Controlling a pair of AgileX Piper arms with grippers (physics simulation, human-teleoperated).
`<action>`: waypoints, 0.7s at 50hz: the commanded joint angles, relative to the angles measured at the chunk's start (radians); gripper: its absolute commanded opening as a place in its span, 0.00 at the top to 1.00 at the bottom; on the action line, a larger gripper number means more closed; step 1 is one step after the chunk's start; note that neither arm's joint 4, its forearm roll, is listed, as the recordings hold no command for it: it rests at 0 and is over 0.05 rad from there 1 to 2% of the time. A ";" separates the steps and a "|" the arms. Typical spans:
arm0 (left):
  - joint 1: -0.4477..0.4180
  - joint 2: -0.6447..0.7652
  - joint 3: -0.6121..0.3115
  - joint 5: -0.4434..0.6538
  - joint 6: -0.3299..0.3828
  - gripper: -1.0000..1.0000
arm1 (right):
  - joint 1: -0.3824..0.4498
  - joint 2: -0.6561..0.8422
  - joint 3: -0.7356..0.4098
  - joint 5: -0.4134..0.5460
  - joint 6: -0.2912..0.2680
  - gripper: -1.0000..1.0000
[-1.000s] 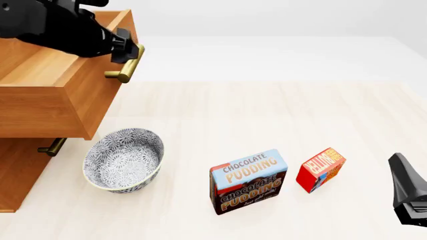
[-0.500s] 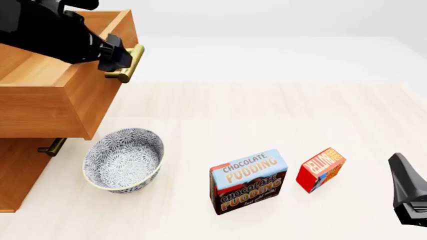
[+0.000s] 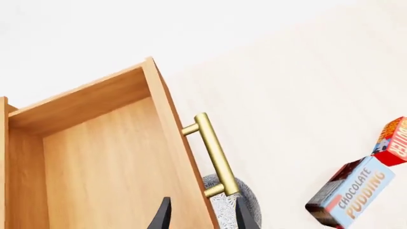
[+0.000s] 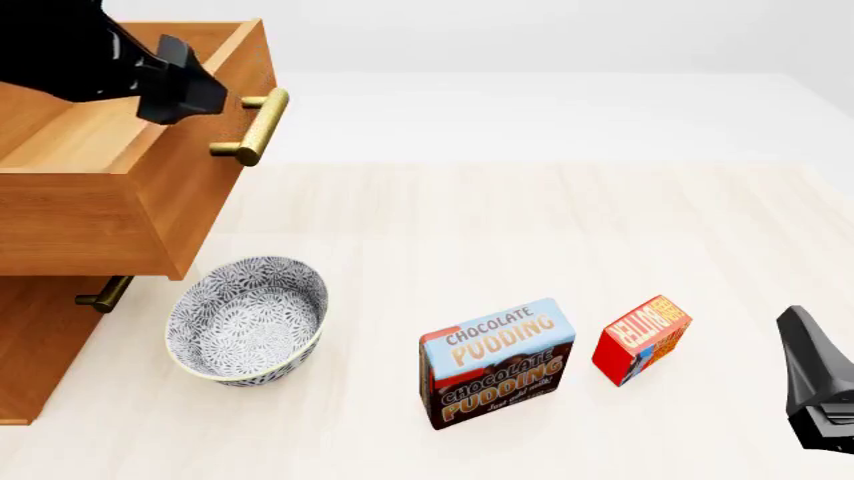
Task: Put the butter at the back in the top drawer of the cabinet and close it.
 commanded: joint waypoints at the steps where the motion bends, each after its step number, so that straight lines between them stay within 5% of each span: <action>1: 0.008 -0.050 -0.029 0.050 0.019 0.00 | 0.000 0.000 0.000 0.000 0.000 0.00; 35: -0.052 -0.090 -0.120 0.104 0.030 0.00 | 0.000 0.000 0.000 0.000 0.000 0.00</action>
